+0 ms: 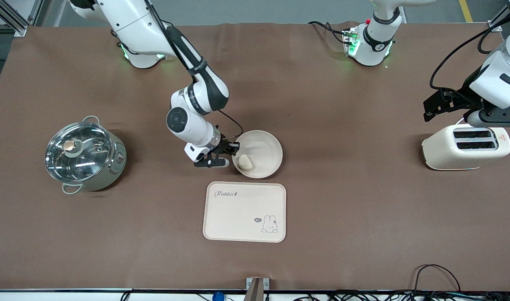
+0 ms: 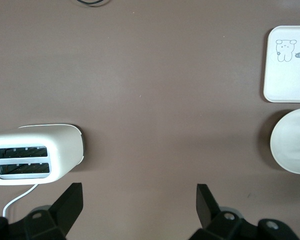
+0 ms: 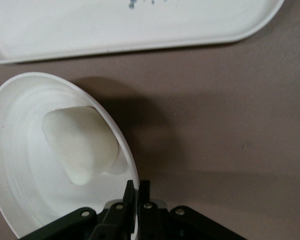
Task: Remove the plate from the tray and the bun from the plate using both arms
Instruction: 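Lift the plate with bun off the tray and set it beyond the tray, then open the right gripper and withdraw while the left gripper reaches the plate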
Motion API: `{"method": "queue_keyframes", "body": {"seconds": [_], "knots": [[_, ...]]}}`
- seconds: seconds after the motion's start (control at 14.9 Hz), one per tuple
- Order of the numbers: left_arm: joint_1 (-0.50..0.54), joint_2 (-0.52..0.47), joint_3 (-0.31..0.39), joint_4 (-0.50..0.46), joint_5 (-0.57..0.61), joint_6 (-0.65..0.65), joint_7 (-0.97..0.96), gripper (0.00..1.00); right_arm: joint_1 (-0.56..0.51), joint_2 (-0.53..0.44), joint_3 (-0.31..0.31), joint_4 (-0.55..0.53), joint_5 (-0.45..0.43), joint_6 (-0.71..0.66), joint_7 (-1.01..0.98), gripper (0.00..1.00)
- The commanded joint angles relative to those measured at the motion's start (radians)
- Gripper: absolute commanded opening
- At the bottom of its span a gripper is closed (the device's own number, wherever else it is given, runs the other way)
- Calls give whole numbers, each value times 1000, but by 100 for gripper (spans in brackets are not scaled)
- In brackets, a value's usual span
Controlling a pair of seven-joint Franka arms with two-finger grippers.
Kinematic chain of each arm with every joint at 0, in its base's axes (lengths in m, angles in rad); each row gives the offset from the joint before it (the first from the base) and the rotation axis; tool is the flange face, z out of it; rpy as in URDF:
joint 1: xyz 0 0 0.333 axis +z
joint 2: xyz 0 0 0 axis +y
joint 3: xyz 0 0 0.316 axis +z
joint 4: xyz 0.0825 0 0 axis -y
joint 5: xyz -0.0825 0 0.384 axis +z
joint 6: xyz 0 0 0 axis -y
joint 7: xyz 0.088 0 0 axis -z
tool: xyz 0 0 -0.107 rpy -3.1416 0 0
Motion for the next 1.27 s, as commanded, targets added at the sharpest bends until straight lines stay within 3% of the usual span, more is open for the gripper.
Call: {"method": "queue_keyframes", "body": {"seconds": [0.0, 0.2, 0.27, 0.47, 0.74, 0.94, 1.01, 1.21], "knots": [[4, 6, -4, 18, 4, -17, 9, 100, -11, -55, 14, -86, 9, 30, -55, 0], [6, 6, -4, 18, 2, -17, 11, 100, -13, -55, 14, -100, 9, 28, -63, 4], [6, 6, -4, 16, 2, -17, 11, 100, -19, -55, 14, -98, 9, 25, -63, 24], [6, 6, -4, 16, 2, -17, 11, 100, -27, -60, 11, -84, 9, 16, -60, 99], [4, 6, -4, 16, 2, -17, 11, 100, -53, -118, -27, -12, -2, -44, -57, 100], [-16, 5, -15, 10, -31, -17, 6, 100, -56, -158, -145, 72, -63, -177, -60, 100], [-36, 11, -36, 4, -60, -14, -47, 100, -57, -159, -185, 113, -121, -241, -60, 100], [-150, 124, -116, 1, -68, 90, -448, 100, -63, -156, -285, 205, -268, -361, -69, 100]]}}
